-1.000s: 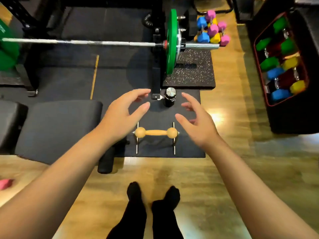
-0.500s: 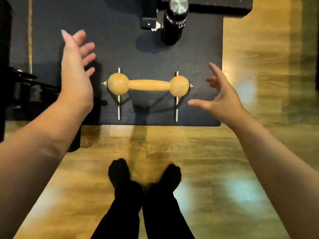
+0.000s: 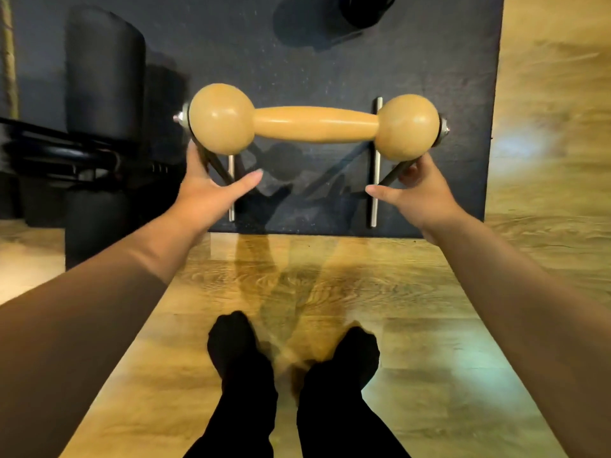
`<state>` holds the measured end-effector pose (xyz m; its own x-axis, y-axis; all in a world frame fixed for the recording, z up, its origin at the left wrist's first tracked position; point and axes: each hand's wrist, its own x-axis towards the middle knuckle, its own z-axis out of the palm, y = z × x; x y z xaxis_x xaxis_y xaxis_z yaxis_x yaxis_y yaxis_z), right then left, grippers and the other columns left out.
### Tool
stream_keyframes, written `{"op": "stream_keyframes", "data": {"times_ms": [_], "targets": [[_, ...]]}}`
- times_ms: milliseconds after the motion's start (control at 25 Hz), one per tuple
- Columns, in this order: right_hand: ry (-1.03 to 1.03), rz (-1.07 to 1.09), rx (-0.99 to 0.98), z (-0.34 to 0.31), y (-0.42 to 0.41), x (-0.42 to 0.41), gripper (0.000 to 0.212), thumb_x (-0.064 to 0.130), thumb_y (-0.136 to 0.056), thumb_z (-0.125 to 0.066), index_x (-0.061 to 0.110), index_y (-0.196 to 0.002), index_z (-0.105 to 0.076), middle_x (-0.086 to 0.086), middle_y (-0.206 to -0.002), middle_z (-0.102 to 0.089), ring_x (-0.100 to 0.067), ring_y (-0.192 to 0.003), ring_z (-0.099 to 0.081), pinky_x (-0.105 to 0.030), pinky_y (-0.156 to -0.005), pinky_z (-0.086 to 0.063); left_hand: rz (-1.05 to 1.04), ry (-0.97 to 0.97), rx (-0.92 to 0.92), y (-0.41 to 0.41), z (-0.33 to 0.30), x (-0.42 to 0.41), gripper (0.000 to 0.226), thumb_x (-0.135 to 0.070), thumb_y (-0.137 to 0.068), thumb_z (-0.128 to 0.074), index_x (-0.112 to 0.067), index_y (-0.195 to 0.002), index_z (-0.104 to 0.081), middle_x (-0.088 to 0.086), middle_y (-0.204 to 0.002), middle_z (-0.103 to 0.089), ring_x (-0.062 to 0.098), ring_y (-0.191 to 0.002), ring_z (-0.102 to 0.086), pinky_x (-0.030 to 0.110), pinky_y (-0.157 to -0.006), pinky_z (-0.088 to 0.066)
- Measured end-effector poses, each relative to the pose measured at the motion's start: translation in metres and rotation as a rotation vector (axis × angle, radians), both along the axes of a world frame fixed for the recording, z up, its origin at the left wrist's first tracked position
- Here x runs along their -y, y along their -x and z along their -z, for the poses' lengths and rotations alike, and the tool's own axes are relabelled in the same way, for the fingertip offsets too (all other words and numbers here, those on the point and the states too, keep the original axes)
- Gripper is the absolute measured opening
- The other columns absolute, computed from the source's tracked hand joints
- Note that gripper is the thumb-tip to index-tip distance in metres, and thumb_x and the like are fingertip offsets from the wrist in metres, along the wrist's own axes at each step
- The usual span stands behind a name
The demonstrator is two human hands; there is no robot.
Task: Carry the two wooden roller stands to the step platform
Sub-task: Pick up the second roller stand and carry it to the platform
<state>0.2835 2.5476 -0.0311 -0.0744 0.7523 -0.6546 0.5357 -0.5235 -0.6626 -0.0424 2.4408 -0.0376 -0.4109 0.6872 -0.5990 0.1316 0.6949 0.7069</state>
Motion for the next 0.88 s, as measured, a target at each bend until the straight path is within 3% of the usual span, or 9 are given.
{"op": "stream_keyframes", "data": {"times_ms": [80,160,240,360,480,600,760,880], "targets": [[0.055,0.113,0.012,0.018,0.014,-0.002,0.064,0.028,-0.077,-0.092,0.024,-0.129,-0.056,0.008,-0.127,-0.064,-0.016,-0.122,-0.060,-0.022,-0.081,-0.049,-0.049,0.042,-0.003,-0.001,0.023,-0.010,0.074,-0.045,-0.073,-0.090,-0.034,-0.134,-0.050,-0.011,-0.132,-0.060,0.006,-0.124,-0.055,0.006,-0.088,-0.042],[0.074,0.210,0.025,0.034,0.025,-0.008,0.046,0.026,-0.081,-0.089,0.023,-0.117,-0.060,0.001,-0.121,-0.069,-0.017,-0.113,-0.064,-0.018,-0.071,-0.046,-0.157,0.031,0.012,0.000,0.042,-0.022,0.037,-0.034,-0.082,-0.086,-0.029,-0.110,-0.063,-0.012,-0.108,-0.069,0.006,-0.110,-0.065,0.016,-0.093,-0.050],[0.092,0.264,0.011,0.048,0.030,-0.010,0.032,0.020,-0.084,-0.086,0.021,-0.106,-0.063,-0.005,-0.112,-0.073,-0.014,-0.103,-0.067,-0.018,-0.072,-0.048,-0.245,-0.009,0.056,0.002,0.052,-0.025,0.020,-0.030,-0.087,-0.082,-0.024,-0.100,-0.068,-0.011,-0.096,-0.071,0.008,-0.106,-0.067,0.028,-0.103,-0.051],[0.088,0.267,0.010,0.064,0.025,-0.006,0.021,0.016,-0.087,-0.083,0.017,-0.091,-0.063,0.001,-0.089,-0.068,-0.010,-0.087,-0.063,-0.013,-0.071,-0.050,-0.310,-0.002,0.096,-0.001,0.065,-0.029,0.031,-0.032,-0.091,-0.077,-0.012,-0.113,-0.068,-0.001,-0.101,-0.073,0.017,-0.111,-0.070,0.030,-0.104,-0.050],[0.079,0.316,0.009,0.074,0.025,-0.010,0.024,0.028,-0.092,-0.078,0.019,-0.078,-0.061,0.003,-0.077,-0.066,-0.010,-0.079,-0.062,-0.021,-0.069,-0.046,-0.412,-0.028,0.169,-0.004,0.072,-0.034,0.017,-0.026,-0.096,-0.071,-0.011,-0.104,-0.065,-0.003,-0.080,-0.069,0.007,-0.079,-0.071,0.020,-0.083,-0.054],[0.083,0.397,0.007,0.075,0.032,-0.014,0.029,0.031,-0.096,-0.069,0.018,-0.071,-0.062,0.005,-0.065,-0.063,-0.011,-0.071,-0.057,-0.026,-0.068,-0.047,-0.505,-0.082,0.220,-0.001,0.071,-0.038,0.011,-0.020,-0.094,-0.072,-0.016,-0.092,-0.062,-0.005,-0.064,-0.061,0.005,-0.058,-0.058,0.022,-0.065,-0.047],[0.101,0.491,-0.044,0.060,0.031,-0.014,0.021,0.030,-0.096,-0.068,0.014,-0.083,-0.067,-0.003,-0.078,-0.066,-0.020,-0.080,-0.059,-0.036,-0.078,-0.049,-0.459,-0.084,0.251,-0.002,0.054,-0.031,0.016,-0.024,-0.082,-0.078,-0.018,-0.081,-0.062,-0.012,-0.050,-0.048,0.003,-0.049,-0.044,0.020,-0.057,-0.039],[0.103,0.509,-0.051,0.040,0.029,-0.010,0.021,0.026,-0.092,-0.068,0.019,-0.076,-0.058,-0.001,-0.066,-0.049,-0.019,-0.069,-0.046,-0.035,-0.067,-0.040,-0.488,-0.112,0.324,-0.004,0.033,-0.029,0.021,-0.027,-0.075,-0.078,-0.018,-0.076,-0.059,-0.009,-0.053,-0.040,0.006,-0.050,-0.037,0.024,-0.058,-0.033]]}}
